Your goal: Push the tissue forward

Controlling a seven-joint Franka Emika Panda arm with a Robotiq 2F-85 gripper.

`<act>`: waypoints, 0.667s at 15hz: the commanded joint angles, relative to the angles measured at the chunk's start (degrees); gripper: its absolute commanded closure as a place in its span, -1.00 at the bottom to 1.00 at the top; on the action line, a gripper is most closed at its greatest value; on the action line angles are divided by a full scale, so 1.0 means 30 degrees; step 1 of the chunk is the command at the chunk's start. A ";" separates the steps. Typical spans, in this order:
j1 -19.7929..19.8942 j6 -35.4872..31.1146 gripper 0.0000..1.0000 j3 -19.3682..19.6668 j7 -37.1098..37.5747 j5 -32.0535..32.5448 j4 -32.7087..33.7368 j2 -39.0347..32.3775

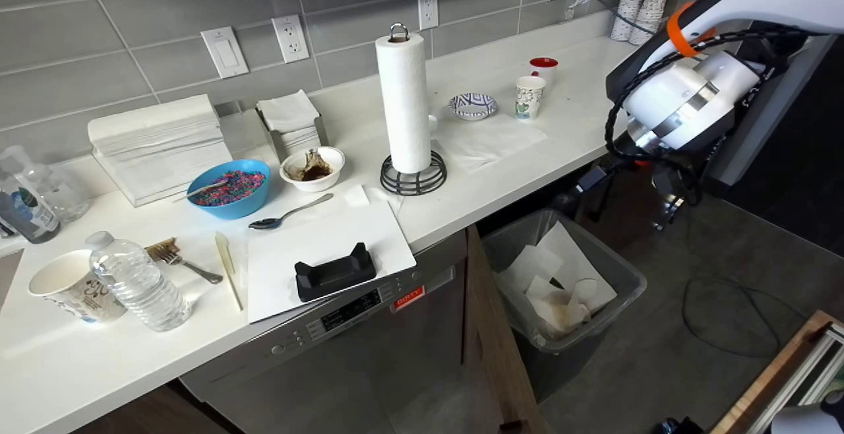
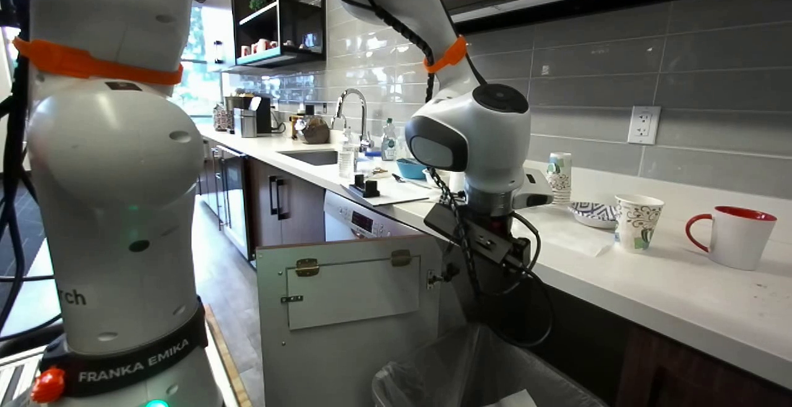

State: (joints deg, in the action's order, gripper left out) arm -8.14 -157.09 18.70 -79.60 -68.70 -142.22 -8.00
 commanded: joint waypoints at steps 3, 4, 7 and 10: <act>-0.0024 0.0276 -1.00 0.0310 0.1814 0.1460 -0.0052 0.0244; -0.0182 0.0012 -0.98 0.0338 0.2521 0.2016 -0.0429 0.0697; -0.0416 -0.0112 -1.00 0.0286 0.4527 0.3402 -0.1309 0.2090; 0.1122 -0.0672 -1.00 -0.1812 0.7775 0.5532 -0.1989 0.3238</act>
State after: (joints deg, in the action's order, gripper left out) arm -9.05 -157.30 19.06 -66.09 -58.76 -144.36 -3.48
